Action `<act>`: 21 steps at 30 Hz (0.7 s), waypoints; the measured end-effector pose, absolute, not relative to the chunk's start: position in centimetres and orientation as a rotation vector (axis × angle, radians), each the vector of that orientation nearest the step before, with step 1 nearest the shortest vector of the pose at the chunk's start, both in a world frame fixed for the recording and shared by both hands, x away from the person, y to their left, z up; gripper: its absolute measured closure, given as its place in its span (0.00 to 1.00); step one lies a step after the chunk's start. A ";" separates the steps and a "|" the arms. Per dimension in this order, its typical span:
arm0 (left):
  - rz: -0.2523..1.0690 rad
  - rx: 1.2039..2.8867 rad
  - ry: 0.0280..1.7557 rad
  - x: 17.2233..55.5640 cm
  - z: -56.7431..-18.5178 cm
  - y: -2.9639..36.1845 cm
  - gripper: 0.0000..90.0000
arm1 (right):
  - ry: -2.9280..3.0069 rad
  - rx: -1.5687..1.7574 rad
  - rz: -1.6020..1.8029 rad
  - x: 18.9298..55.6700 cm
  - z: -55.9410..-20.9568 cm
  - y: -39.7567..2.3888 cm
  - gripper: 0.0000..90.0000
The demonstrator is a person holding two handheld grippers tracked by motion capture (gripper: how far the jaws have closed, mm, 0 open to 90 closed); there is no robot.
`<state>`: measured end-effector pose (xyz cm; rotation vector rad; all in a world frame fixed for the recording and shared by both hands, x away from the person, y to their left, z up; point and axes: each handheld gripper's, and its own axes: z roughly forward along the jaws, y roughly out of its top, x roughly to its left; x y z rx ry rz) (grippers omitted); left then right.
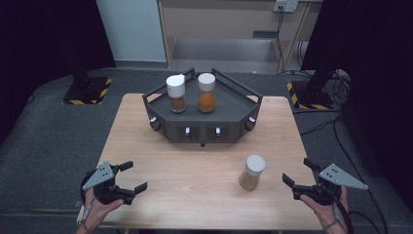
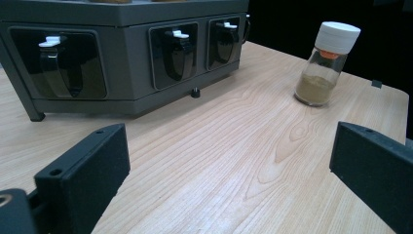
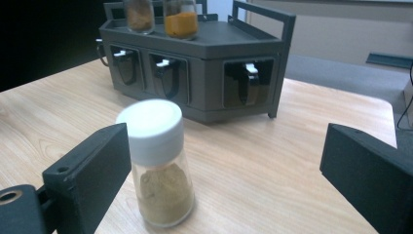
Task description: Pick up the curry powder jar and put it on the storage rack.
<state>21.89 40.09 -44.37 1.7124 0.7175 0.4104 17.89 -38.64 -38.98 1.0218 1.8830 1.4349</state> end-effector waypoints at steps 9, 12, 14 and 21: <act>0.409 1.713 0.718 21.9 -44.4 40.1 0.00 | 1.837 1.071 1.425 16.5 -41.2 -39.0 0.05; 0.408 1.711 0.723 22.0 -44.4 40.1 0.00 | 1.823 1.084 1.433 16.3 -41.8 -39.3 0.05; 0.407 1.710 0.724 22.0 -44.5 40.1 0.00 | 1.811 1.093 1.435 16.1 -42.1 -39.4 0.05; 0.410 1.709 0.723 21.9 -44.4 40.2 0.00 | 1.793 1.101 1.420 15.6 -43.1 -39.4 0.05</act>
